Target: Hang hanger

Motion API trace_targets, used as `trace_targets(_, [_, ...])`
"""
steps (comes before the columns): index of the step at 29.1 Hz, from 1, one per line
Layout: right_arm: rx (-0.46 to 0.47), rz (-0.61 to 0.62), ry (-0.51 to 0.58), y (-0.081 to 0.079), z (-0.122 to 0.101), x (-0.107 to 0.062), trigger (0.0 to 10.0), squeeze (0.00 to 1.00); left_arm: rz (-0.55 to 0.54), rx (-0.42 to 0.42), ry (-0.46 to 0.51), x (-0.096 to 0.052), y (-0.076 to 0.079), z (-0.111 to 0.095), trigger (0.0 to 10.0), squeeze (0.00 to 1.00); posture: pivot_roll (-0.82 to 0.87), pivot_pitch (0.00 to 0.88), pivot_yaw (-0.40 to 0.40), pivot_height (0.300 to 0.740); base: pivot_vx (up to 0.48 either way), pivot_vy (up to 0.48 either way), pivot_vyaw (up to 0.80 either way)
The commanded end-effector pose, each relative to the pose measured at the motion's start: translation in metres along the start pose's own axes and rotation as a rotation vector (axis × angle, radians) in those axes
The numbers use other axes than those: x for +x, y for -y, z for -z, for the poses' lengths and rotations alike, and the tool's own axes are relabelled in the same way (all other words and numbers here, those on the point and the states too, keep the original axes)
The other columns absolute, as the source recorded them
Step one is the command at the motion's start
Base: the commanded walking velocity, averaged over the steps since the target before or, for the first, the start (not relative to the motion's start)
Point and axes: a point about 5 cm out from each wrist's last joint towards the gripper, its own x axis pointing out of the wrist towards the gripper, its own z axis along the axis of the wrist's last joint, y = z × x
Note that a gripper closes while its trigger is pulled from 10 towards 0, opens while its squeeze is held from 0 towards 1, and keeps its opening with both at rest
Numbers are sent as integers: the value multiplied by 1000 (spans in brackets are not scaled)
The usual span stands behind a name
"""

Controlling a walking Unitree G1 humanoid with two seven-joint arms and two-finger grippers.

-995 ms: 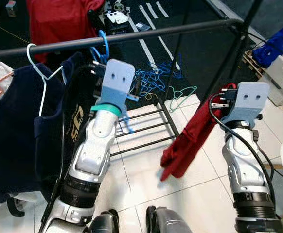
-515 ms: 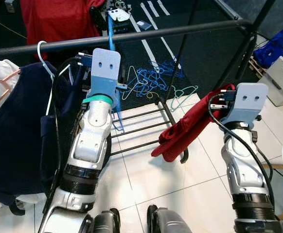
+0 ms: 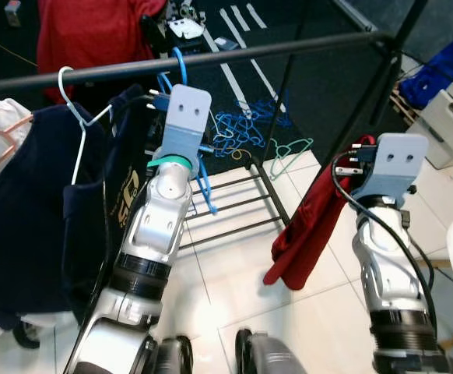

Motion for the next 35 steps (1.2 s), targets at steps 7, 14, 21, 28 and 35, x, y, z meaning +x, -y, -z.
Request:
trace_targets(7, [4, 12, 14, 2, -1, -1, 10000, 0, -47, -104, -161, 18, -2, 11, 10000, 0, -144, 92, 34, 740, 0, 0, 0])
trace_targets(14, [4, 13, 13, 2, -1, -2, 10000, 0, -154, -130, -105, 25, -22, -7, 10000, 0, -138, 95, 33, 740, 0, 0, 0])
trace_targets(21, [6, 9, 10, 1, 0, -2, 10000, 0, -229, -142, -55, 27, -40, -19, 10000, 0, -135, 98, 30, 740, 0, 0, 0])
trace_targets(28, [6, 6, 8, 1, 0, -2, 10000, 0, -273, -130, -14, 26, -50, -25, 7725, 0, -133, 97, 28, 740, 0, 0, 0])
trace_targets(35, [7, 4, 7, 0, 0, -2, 10000, 0, -242, -139, -15, 26, -45, -24, 0, 0, -134, 94, 27, 740, 0, 0, 0])
